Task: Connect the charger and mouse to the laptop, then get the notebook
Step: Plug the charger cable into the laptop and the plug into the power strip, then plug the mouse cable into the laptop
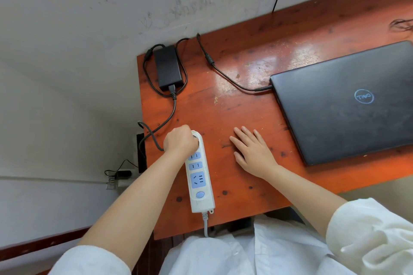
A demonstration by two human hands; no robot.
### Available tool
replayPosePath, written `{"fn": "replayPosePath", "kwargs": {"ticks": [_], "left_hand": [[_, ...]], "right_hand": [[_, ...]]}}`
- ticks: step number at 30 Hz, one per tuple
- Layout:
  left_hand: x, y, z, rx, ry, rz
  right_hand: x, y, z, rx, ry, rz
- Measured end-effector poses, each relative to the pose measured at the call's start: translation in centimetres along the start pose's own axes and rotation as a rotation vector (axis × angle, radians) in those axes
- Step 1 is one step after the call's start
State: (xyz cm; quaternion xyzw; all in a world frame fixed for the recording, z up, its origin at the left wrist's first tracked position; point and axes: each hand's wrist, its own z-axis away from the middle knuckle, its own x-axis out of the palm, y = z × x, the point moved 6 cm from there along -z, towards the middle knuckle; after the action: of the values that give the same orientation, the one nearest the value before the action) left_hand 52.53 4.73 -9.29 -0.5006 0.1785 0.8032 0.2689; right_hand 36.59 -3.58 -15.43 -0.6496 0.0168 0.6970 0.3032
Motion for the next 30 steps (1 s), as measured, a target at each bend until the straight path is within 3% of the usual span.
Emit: {"fn": "replayPosePath", "kwargs": {"ticks": [4,11,18,21,30], "left_hand": [[-0.8,0.2,0.3,-0.048,-0.071,-0.024],[-1.4,4.2,2.7,-0.105,-0.028,-0.369],[-2.6,23.9,5.4,0.19,0.284,-0.152],[-2.7,33.0,6.6,0.292,0.343,-0.043],[-3.9,48.2,3.6,0.345,0.377,0.064]], "right_hand": [[-1.7,0.5,0.1,-0.033,-0.123,-0.073],[-11.1,6.0,1.5,-0.017,0.023,-0.137],[-22.3,20.4,8.9,0.121,0.207,-0.052],[-26.3,26.8,12.6,0.18,0.273,0.008],[-31.9,41.3,13.5,0.323,0.329,0.032]]}}
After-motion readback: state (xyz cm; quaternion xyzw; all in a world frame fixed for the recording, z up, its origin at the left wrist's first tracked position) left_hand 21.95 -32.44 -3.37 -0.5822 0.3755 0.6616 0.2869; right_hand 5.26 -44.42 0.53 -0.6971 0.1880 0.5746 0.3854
